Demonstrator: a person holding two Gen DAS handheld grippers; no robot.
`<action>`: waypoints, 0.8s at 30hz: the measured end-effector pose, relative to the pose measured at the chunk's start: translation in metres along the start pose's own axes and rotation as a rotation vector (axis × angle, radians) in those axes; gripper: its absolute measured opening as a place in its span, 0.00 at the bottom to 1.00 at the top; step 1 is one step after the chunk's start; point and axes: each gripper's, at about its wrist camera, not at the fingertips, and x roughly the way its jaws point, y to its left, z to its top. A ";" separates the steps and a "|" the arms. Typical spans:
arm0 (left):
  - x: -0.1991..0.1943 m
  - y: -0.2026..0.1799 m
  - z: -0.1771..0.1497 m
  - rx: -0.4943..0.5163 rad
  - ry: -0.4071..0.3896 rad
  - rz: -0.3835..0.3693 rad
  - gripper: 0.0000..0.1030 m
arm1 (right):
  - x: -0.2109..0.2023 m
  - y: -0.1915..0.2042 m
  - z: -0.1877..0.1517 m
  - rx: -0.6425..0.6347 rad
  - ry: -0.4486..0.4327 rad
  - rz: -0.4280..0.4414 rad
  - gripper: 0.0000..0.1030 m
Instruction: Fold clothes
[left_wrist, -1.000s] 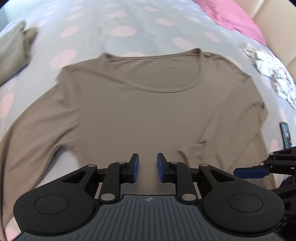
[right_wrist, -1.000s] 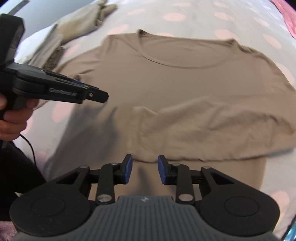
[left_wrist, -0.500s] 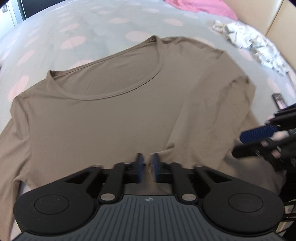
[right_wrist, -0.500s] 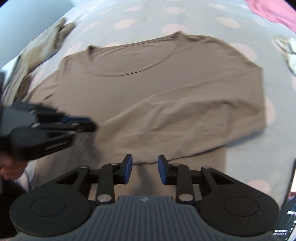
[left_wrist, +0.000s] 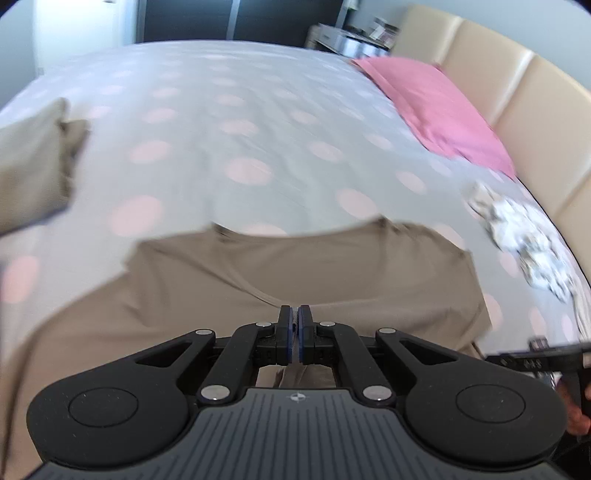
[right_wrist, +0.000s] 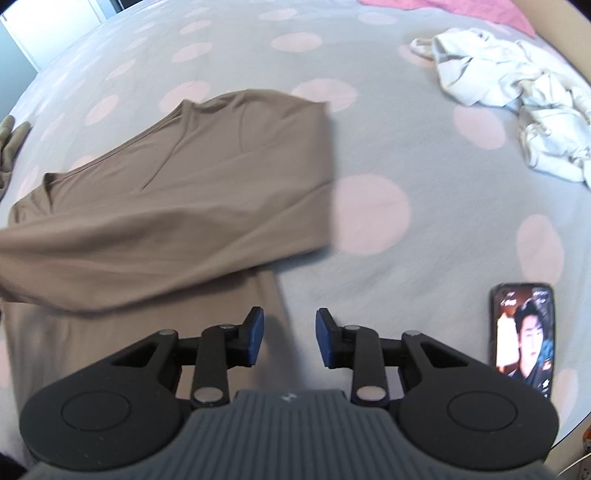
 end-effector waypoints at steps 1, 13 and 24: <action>-0.002 0.007 0.004 -0.021 -0.008 0.014 0.01 | 0.000 0.000 0.000 -0.011 -0.010 -0.006 0.33; -0.010 0.065 0.022 -0.172 -0.066 0.150 0.01 | 0.004 0.019 0.003 -0.158 -0.103 -0.006 0.33; 0.015 0.089 0.018 -0.233 -0.016 0.224 0.01 | 0.011 0.036 0.014 -0.225 -0.151 0.005 0.33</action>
